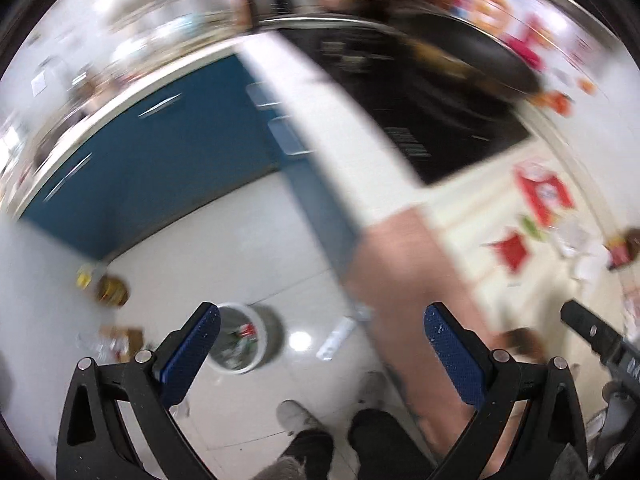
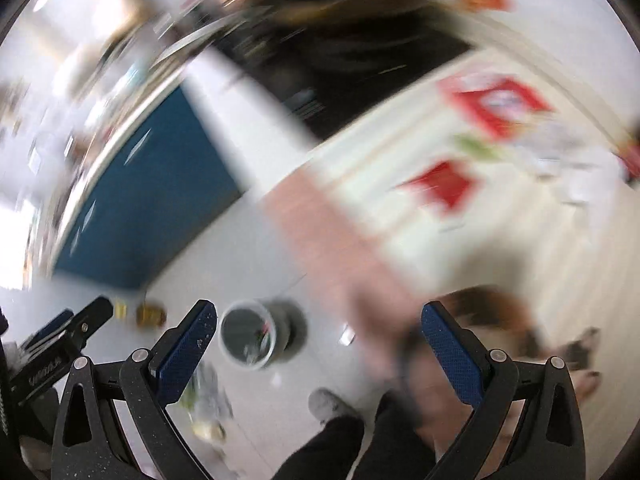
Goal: Collect trash
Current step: 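Grasp the red packet with the left tool while the right tool grasps the white tissue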
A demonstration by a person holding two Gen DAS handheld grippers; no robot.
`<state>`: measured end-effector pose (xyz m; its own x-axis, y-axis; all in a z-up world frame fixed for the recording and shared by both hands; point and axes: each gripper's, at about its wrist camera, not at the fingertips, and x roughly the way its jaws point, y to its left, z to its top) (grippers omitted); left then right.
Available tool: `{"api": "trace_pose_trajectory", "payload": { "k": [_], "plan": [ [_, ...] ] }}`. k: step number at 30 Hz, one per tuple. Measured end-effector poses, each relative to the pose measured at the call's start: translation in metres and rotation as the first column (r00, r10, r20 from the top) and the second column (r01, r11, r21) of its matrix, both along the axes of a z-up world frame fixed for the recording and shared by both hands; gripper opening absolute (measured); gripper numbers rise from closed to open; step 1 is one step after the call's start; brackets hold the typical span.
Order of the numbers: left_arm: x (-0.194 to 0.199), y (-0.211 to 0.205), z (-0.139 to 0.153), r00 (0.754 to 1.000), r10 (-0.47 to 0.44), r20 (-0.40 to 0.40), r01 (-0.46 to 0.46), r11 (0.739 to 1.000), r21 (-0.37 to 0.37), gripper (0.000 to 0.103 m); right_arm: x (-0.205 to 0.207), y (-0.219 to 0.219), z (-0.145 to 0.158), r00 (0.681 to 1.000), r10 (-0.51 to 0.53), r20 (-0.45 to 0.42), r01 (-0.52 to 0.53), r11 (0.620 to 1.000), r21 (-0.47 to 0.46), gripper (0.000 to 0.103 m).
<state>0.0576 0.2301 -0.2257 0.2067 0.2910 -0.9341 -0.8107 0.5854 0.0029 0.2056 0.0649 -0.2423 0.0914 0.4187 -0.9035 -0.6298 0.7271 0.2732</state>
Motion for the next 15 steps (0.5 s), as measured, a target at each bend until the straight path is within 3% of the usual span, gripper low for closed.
{"api": "trace_pose_trajectory", "payload": {
  "k": [3, 7, 10, 14, 15],
  "plan": [
    [0.080, -0.021, -0.020, 0.992, -0.122, -0.018, 0.121, 0.991, -0.053, 0.103, 0.079, -0.049, -0.007, 0.984, -0.175, -0.013, 0.175, 0.984, -0.014, 0.103],
    [0.164, -0.045, -0.059, 0.957, -0.278, -0.088, 0.269, 0.957, -0.105, 0.103, 0.173, -0.102, -0.038, 0.939, -0.342, -0.040, 0.338, 0.938, -0.076, 0.103],
    [0.220, -0.058, -0.104, 0.908, -0.393, -0.148, 0.370, 0.915, -0.159, 0.103, 0.221, -0.121, -0.062, 0.917, -0.397, -0.039, 0.390, 0.914, -0.113, 0.103],
    [0.262, -0.071, -0.143, 0.844, -0.476, -0.246, 0.449, 0.879, -0.162, 0.103, 0.259, -0.124, -0.090, 0.915, -0.401, -0.038, 0.392, 0.908, -0.146, 0.103],
    [0.265, -0.070, -0.148, 0.839, -0.480, -0.256, 0.450, 0.877, -0.168, 0.094, 0.265, -0.121, -0.098, 0.918, -0.395, -0.039, 0.385, 0.910, -0.154, 0.103]
  ]
}}
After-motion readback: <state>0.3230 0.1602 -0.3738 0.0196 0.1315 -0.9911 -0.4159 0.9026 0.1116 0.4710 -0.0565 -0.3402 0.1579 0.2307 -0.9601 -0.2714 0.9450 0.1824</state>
